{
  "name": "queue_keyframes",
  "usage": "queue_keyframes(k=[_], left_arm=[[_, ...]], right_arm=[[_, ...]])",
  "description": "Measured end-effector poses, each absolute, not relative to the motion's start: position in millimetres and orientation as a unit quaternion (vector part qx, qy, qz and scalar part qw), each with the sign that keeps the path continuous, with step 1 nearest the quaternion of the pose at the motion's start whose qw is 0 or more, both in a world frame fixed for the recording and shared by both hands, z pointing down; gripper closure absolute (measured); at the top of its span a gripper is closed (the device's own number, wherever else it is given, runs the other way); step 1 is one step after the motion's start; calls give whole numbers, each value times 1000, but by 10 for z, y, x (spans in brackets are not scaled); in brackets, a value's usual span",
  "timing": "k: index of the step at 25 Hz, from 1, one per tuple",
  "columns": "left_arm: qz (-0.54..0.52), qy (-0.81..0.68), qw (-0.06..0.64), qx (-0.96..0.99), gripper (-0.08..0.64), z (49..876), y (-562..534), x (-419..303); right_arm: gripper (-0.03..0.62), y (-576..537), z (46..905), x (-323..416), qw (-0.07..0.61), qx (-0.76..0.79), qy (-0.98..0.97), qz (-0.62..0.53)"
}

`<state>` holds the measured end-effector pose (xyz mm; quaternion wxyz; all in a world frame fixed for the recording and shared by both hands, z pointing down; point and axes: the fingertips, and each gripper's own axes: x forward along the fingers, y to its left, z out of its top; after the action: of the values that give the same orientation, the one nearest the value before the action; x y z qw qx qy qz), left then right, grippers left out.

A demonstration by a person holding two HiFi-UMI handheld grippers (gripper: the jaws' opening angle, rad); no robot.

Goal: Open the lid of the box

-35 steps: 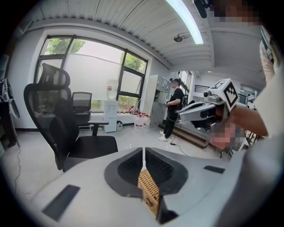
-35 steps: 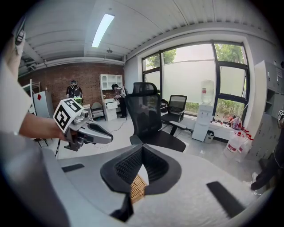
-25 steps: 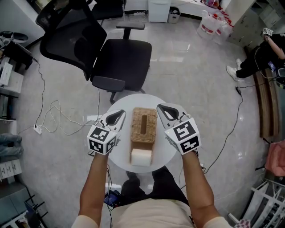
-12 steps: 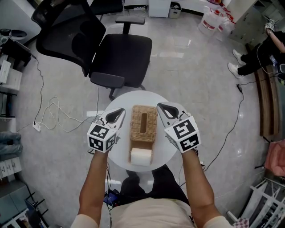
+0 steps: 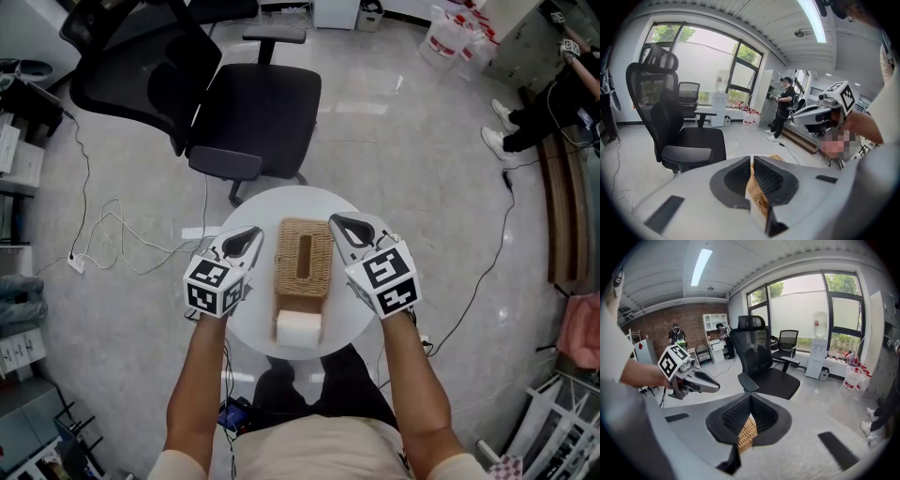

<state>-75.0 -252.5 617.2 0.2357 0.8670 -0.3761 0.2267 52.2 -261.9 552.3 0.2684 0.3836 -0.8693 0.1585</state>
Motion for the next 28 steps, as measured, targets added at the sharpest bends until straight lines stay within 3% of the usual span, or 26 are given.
queue_keyframes(k=[28], left_arm=[[227,-363,265,864,535,6450,-2515,-697]], right_arm=[[600,-2621,5873,521,284,378,-863,179]])
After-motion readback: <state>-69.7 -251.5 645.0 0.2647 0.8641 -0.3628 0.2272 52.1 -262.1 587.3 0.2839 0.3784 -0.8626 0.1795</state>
